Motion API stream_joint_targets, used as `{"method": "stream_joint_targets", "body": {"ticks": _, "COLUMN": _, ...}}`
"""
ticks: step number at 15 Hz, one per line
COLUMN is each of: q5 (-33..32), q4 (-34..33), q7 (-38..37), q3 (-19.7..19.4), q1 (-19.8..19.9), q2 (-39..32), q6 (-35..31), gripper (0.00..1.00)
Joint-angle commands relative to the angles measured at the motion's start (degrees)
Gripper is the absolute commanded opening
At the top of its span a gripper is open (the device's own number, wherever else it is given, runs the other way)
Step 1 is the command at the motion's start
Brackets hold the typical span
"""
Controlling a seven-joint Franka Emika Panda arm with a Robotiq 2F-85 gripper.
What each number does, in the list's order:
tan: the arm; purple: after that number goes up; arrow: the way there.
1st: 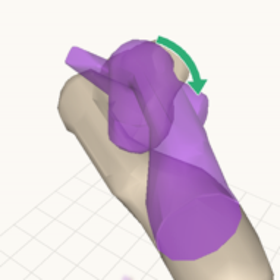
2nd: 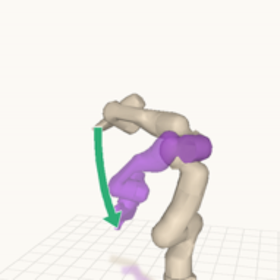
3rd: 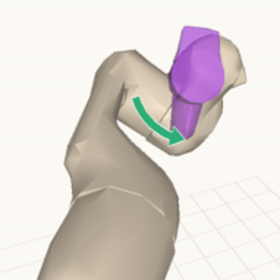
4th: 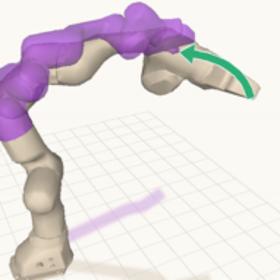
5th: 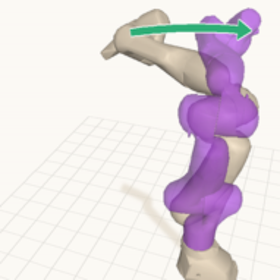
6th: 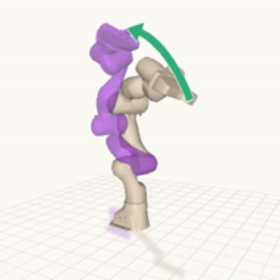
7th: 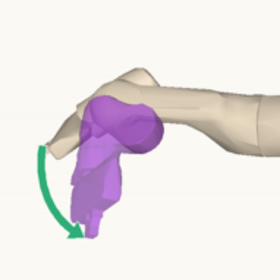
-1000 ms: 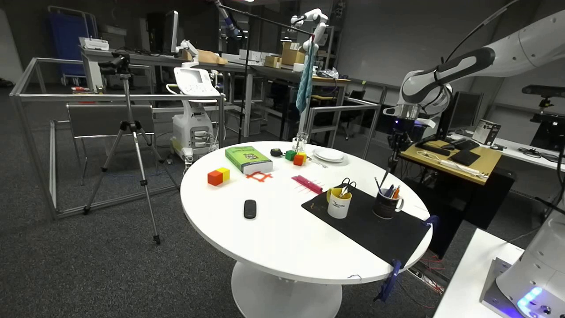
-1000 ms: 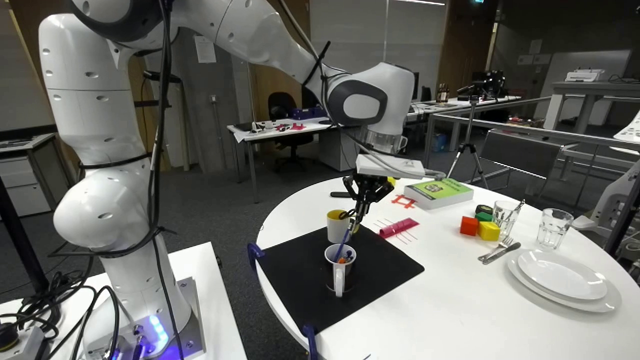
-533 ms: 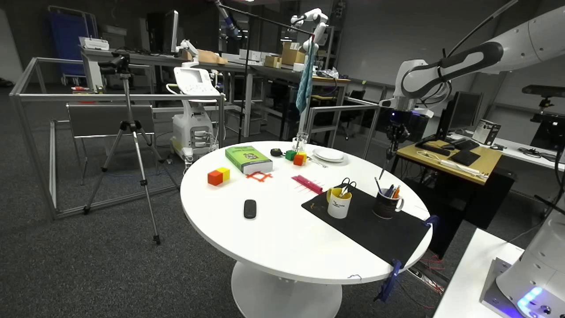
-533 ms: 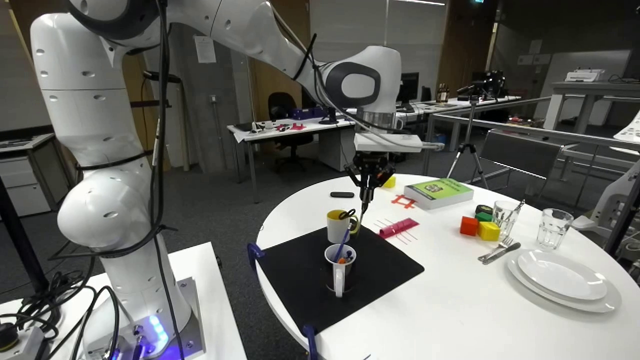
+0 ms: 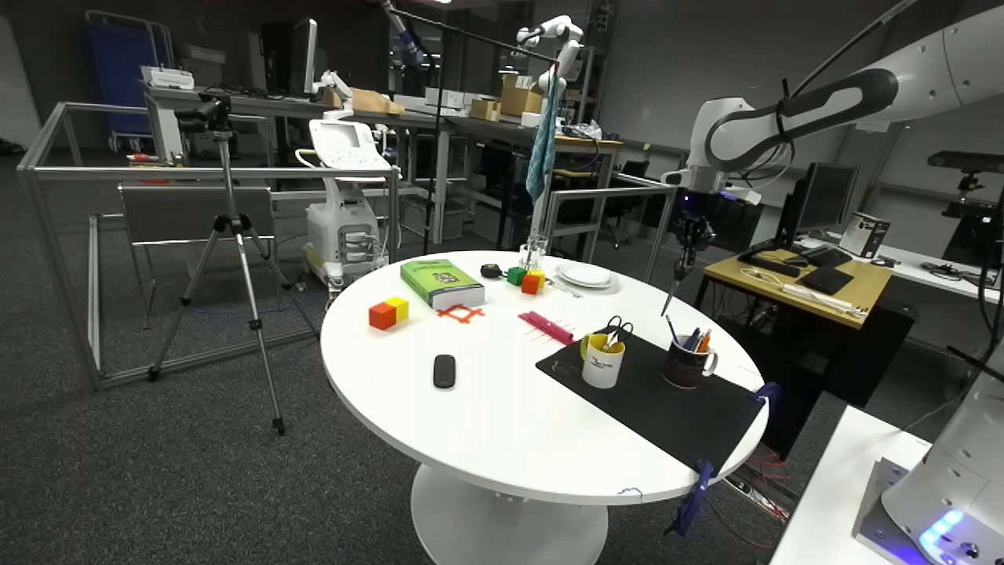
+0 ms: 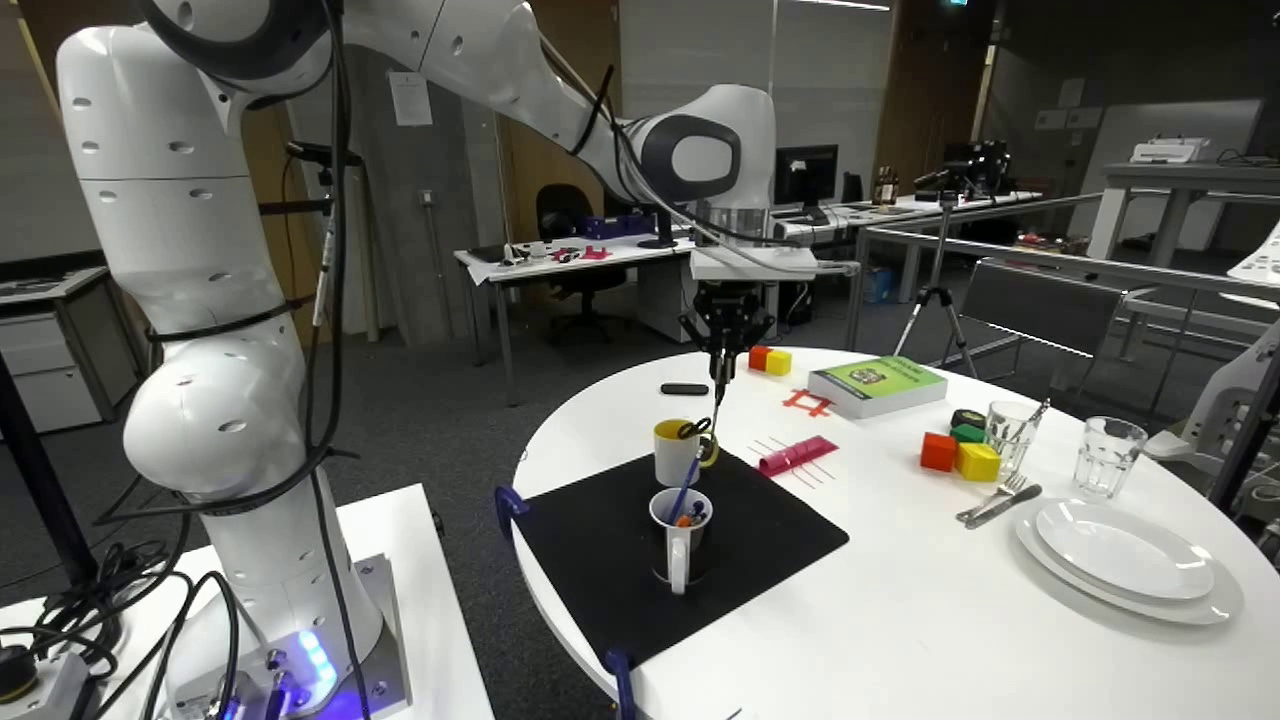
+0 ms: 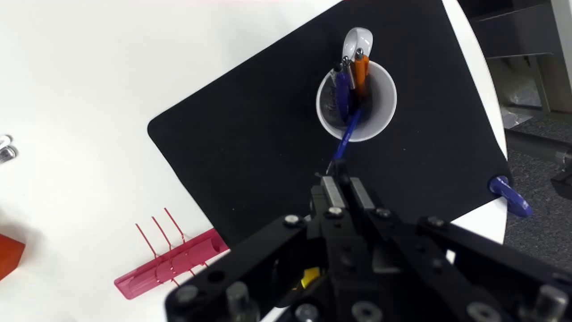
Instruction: Move the scissors from the right cup to the left cup
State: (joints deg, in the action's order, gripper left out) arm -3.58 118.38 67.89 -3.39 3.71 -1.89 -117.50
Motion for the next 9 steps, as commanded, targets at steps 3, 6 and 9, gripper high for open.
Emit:
{"method": "stream_joint_targets", "body": {"ticks": 3, "q5": -0.2, "q4": 0.8, "q7": -9.2, "q3": 1.5, "q1": -1.3, "q2": 2.5, "q6": 0.1, "gripper": 0.02}}
{"method": "stream_joint_targets", "body": {"ticks": 6, "q5": -0.7, "q4": 1.1, "q7": -11.8, "q3": 1.6, "q1": -1.6, "q2": 3.5, "q6": 0.0, "gripper": 0.02}}
{"method": "stream_joint_targets", "body": {"ticks": 9, "q5": 0.2, "q4": 0.0, "q7": -11.2, "q3": 1.5, "q1": -1.6, "q2": 1.6, "q6": 0.1, "gripper": 0.07}}
